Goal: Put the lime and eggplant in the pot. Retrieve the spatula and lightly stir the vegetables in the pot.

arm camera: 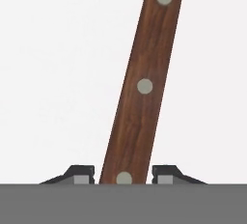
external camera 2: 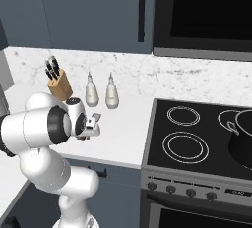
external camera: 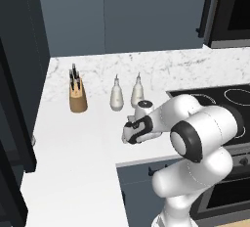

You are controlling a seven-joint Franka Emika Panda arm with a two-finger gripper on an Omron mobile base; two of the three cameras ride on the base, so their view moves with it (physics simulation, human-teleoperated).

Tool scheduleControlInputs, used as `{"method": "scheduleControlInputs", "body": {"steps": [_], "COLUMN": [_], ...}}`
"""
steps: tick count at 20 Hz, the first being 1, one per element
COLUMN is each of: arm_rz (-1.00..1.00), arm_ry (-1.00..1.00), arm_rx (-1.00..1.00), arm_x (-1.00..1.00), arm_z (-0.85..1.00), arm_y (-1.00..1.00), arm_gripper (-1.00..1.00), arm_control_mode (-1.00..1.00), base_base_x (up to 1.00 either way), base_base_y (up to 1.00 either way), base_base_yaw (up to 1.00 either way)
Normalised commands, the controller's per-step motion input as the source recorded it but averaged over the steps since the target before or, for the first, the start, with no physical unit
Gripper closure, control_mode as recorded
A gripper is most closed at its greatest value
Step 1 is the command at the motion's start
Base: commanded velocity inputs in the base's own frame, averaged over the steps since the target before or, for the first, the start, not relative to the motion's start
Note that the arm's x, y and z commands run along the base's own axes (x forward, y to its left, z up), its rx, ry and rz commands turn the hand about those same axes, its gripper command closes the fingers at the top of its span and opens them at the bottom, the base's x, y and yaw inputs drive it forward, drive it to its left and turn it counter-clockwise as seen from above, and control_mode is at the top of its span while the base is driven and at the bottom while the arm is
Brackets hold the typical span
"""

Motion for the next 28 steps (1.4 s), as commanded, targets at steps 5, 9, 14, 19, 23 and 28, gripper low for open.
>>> {"method": "scheduleControlInputs", "body": {"steps": [5, 9, 14, 19, 23, 28], "arm_rz": [0.00, 0.00, 0.00, -0.01, -0.08, -0.10], "arm_ry": [0.03, 0.04, 0.01, -0.03, -0.07, -0.04], "arm_rx": [0.00, 0.00, 0.00, 0.01, 0.08, 0.04], "arm_x": [0.00, 0.00, 0.00, 0.00, 0.00, -0.03], "arm_z": [-0.03, -0.13, -0.29, -0.47, -0.33, 0.09], "arm_y": [-0.05, -0.15, -0.19, -0.12, -0.21, -0.18], "arm_gripper": [1.00, 1.00, 1.00, 1.00, 1.00, 1.00], "arm_control_mode": [-1.00, -1.00, -1.00, -1.00, -1.00, -1.00], "base_base_x": [0.00, 0.00, 0.00, 0.00, 0.00, 0.00], "base_base_y": [0.00, 0.00, 0.00, 0.00, 0.00, 0.00], "base_base_yaw": [0.00, 0.00, 0.00, 0.00, 0.00, 0.00]}}
